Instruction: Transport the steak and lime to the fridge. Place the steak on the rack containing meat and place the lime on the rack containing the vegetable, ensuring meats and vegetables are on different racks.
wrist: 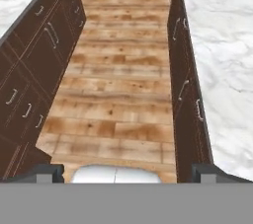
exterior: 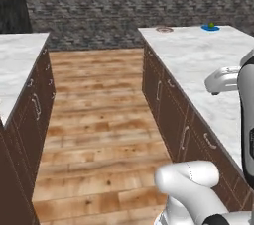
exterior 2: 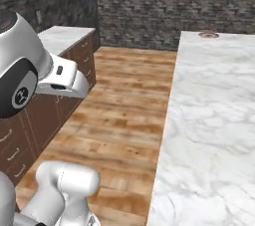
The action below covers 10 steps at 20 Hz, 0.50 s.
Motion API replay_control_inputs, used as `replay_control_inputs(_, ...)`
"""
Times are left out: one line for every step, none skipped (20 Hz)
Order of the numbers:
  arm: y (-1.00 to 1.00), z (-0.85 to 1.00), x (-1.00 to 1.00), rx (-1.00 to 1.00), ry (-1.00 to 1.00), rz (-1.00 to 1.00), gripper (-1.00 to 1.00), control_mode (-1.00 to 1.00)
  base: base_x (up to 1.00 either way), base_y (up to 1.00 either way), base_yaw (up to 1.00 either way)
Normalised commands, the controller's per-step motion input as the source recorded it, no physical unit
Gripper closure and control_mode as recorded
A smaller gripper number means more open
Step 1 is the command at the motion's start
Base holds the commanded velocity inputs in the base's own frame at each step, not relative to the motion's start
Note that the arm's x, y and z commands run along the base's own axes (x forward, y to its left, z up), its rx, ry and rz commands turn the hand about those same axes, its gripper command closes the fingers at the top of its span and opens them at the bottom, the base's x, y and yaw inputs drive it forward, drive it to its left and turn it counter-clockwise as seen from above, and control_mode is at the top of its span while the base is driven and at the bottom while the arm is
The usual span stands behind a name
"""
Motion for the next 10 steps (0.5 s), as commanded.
replay_control_inputs(0.0, 0.0, 0.0, 0.0, 0.0, 0.0, -1.0, 1.0, 1.0, -0.6, 0.09)
replay_control_inputs(0.0, 0.0, 0.0, 0.0, 0.0, 0.0, -1.0, 1.0, 1.0, -0.58, 0.09)
replay_control_inputs(0.0, 0.0, 0.0, 0.0, 0.0, 0.0, -1.0, 1.0, 1.0, -0.57, 0.09)
replay_control_inputs(0.0, 0.0, 0.0, 0.0, 0.0, 0.0, -1.0, 1.0, 1.0, -0.54, 0.09)
replay_control_inputs(0.0, 0.0, 0.0, 0.0, 0.0, 0.0, -1.0, 1.0, 1.0, -0.51, 0.08)
replay_control_inputs(0.0, 0.0, 0.0, 0.0, 0.0, 0.0, -1.0, 1.0, 1.0, -0.48, 0.07)
replay_control_inputs(0.0, 0.0, 0.0, 0.0, 0.0, 0.0, -1.0, 1.0, 1.0, -0.43, 0.06)
replay_control_inputs(0.0, 0.0, 0.0, 0.0, 0.0, 0.0, -1.0, 1.0, 1.0, -0.4, 0.05)
replay_control_inputs(0.0, 0.0, 0.0, 0.0, 0.0, 0.0, -1.0, 1.0, 1.0, -0.31, 0.04)
replay_control_inputs(0.0, 0.0, 0.0, 0.0, 0.0, 0.0, -1.0, 1.0, 1.0, -0.02, 0.01)
